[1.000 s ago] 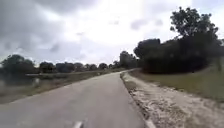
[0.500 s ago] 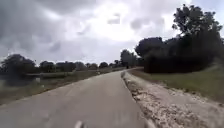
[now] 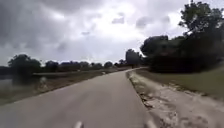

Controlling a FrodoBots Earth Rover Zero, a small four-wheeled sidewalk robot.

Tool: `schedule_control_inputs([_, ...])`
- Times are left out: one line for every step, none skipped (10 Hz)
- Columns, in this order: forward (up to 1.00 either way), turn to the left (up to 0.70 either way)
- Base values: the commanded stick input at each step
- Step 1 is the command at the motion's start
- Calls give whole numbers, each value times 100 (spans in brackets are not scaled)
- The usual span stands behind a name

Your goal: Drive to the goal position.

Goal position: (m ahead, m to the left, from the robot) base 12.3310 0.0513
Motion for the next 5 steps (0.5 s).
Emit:
schedule_control_inputs([85,0])
schedule_control_inputs([85,0])
schedule_control_inputs([85,0])
schedule_control_inputs([85,0])
schedule_control_inputs([85,0])
